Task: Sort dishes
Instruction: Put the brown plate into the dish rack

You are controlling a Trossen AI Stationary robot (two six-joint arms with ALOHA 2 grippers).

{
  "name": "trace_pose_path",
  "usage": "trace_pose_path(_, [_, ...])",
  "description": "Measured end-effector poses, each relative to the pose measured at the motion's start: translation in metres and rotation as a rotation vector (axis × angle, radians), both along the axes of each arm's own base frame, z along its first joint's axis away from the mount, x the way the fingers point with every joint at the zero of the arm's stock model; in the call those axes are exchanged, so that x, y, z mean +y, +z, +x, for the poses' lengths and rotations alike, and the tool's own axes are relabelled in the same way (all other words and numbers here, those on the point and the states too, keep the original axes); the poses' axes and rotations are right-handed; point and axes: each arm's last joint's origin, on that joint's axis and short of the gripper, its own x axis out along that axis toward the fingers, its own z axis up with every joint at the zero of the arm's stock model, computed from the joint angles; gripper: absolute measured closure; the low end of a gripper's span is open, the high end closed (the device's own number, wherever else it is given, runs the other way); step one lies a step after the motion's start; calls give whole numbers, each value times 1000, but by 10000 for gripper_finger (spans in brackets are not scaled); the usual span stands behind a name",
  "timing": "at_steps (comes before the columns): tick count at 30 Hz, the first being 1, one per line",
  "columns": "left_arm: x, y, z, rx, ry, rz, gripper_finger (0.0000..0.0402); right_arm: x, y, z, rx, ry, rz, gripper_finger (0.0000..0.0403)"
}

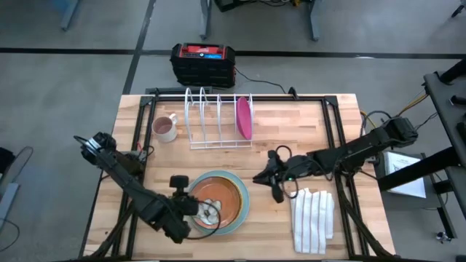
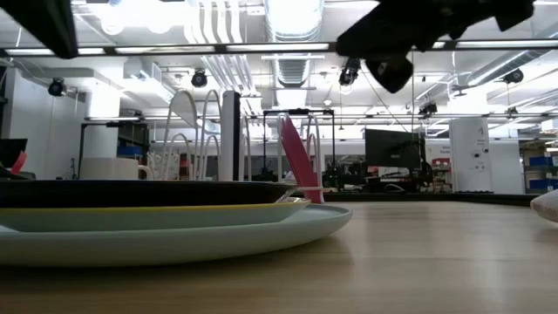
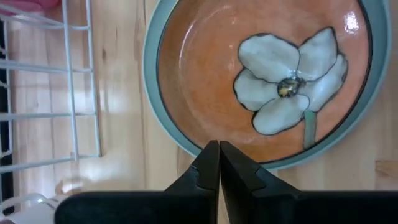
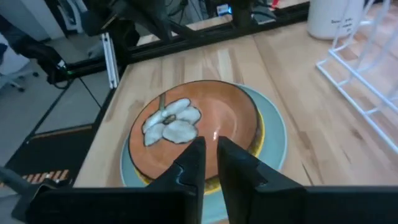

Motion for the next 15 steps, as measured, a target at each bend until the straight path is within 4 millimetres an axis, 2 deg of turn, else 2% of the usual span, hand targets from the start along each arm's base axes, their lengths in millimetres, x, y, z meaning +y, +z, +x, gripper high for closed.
trace_pose_path(5, [-7,-17,-13,-21,50,4,402,7,-3,25,27,-7,-4,332])
trace_pose_path(11, [-16,-41,-14,-95,54,-78,402,13,-9,49,75,-60,-44,302])
trace_pose_path(15, [-18,-59,-15,-134,49,-124,401,14,-17,62,182,-115,-21,290])
